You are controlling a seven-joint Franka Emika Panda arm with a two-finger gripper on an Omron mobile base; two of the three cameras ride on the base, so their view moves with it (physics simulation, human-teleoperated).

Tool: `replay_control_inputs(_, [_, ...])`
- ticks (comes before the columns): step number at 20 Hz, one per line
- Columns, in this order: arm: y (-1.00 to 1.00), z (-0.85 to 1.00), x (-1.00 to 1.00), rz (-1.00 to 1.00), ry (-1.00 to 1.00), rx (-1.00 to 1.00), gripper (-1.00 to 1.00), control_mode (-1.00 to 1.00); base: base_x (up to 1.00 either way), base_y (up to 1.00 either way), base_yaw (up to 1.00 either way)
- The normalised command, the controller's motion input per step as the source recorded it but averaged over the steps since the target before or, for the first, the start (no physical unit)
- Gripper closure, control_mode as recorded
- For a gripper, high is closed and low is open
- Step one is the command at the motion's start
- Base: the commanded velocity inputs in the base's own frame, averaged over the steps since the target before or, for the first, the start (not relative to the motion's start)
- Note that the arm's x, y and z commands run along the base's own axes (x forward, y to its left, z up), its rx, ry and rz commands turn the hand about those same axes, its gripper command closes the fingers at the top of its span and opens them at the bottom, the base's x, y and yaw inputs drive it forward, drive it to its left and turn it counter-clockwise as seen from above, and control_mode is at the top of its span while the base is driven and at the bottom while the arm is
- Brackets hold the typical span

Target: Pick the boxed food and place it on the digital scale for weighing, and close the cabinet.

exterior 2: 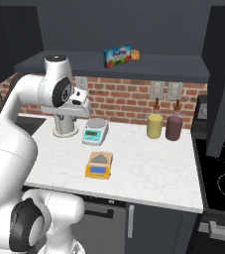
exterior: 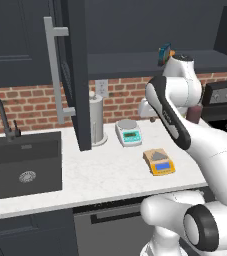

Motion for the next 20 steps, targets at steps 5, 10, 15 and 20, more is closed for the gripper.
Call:
replay_control_inputs(5, [0.0,0.0,-0.23,0.0,-0.08,0.0,-1.0,-1.0,0.0,0.0,0.0])
replay_control_inputs(10, [0.0,0.05,-0.34,0.0,-0.22,0.0,-1.0,-1.0,0.0,0.0,0.0])
replay_control_inputs(15, [0.0,0.11,-0.18,0.0,-0.25,0.0,-1.0,-1.0,0.0,0.0,0.0])
replay_control_inputs(20, [0.0,0.48,-0.13,-0.07,-0.15,-0.01,-1.0,-1.0,0.0,0.0,0.0])
